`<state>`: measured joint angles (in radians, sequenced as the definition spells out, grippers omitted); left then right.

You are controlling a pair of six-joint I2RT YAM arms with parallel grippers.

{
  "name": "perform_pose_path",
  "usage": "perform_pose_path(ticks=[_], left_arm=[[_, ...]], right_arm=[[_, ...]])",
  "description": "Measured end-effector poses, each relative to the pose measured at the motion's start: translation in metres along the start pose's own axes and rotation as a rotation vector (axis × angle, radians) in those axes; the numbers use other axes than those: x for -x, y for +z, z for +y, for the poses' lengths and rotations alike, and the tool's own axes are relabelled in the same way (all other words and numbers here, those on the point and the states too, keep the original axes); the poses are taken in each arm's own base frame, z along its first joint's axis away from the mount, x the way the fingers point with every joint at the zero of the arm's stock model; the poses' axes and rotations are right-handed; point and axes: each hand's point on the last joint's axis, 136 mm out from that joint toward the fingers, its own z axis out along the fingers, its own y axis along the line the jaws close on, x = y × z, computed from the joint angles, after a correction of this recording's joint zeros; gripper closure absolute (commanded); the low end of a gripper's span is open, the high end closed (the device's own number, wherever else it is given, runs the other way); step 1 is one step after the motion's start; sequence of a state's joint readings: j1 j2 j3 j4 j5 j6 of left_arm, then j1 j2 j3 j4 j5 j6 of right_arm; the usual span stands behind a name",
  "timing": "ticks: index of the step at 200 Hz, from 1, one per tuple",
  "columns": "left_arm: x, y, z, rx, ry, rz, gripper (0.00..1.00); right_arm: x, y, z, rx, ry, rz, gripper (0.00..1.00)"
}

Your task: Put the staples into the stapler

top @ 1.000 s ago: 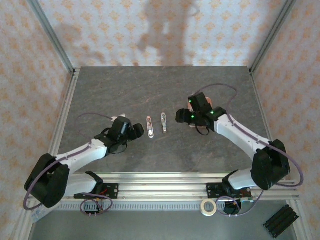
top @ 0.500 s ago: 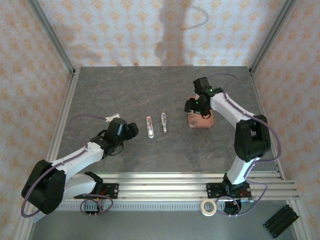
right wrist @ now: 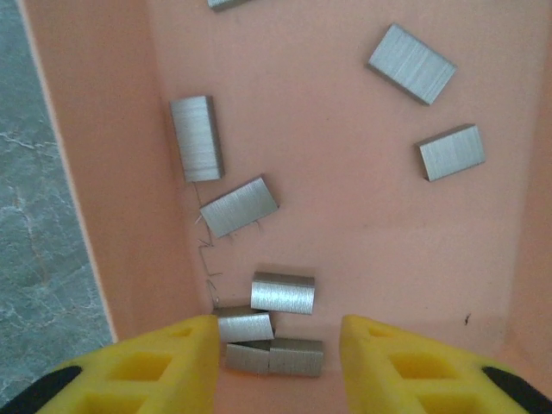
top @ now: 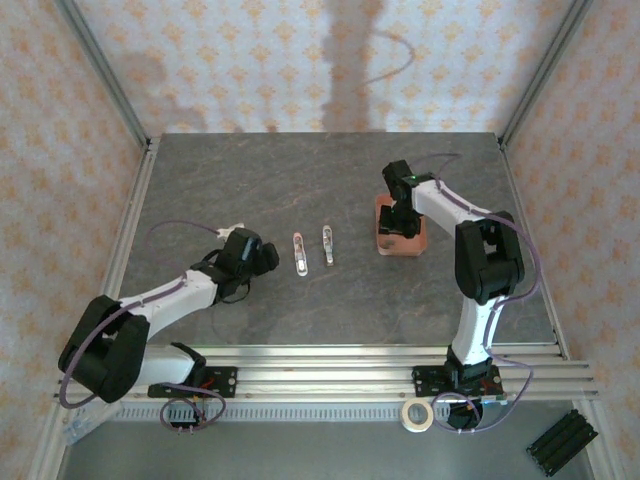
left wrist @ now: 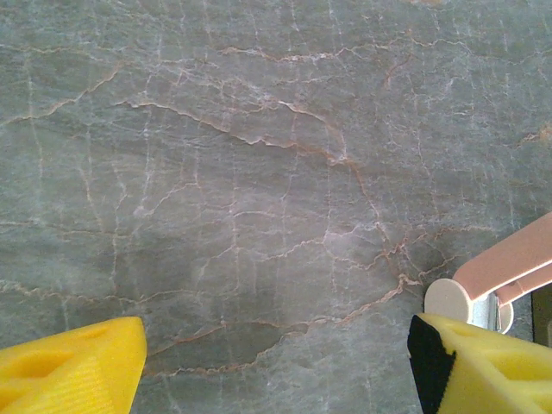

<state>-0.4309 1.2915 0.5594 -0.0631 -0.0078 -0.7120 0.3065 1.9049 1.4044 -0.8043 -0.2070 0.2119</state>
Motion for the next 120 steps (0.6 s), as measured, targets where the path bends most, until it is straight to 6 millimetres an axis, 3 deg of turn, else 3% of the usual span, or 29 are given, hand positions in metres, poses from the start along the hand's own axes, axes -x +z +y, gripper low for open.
perform_pose_path(ticks=[57, 120], left_arm=[[-0.005, 0.003, -0.001, -0.007, 0.008, 0.026, 0.19], [0.002, -0.006, -0.008, -0.042, 0.002, 0.002, 0.19]], right_arm=[[-0.028, 0.014, -0.004, 0.014, 0.007, 0.085, 0.66], [-0.059, -0.002, -0.005, 0.076, 0.034, 0.102, 0.66]])
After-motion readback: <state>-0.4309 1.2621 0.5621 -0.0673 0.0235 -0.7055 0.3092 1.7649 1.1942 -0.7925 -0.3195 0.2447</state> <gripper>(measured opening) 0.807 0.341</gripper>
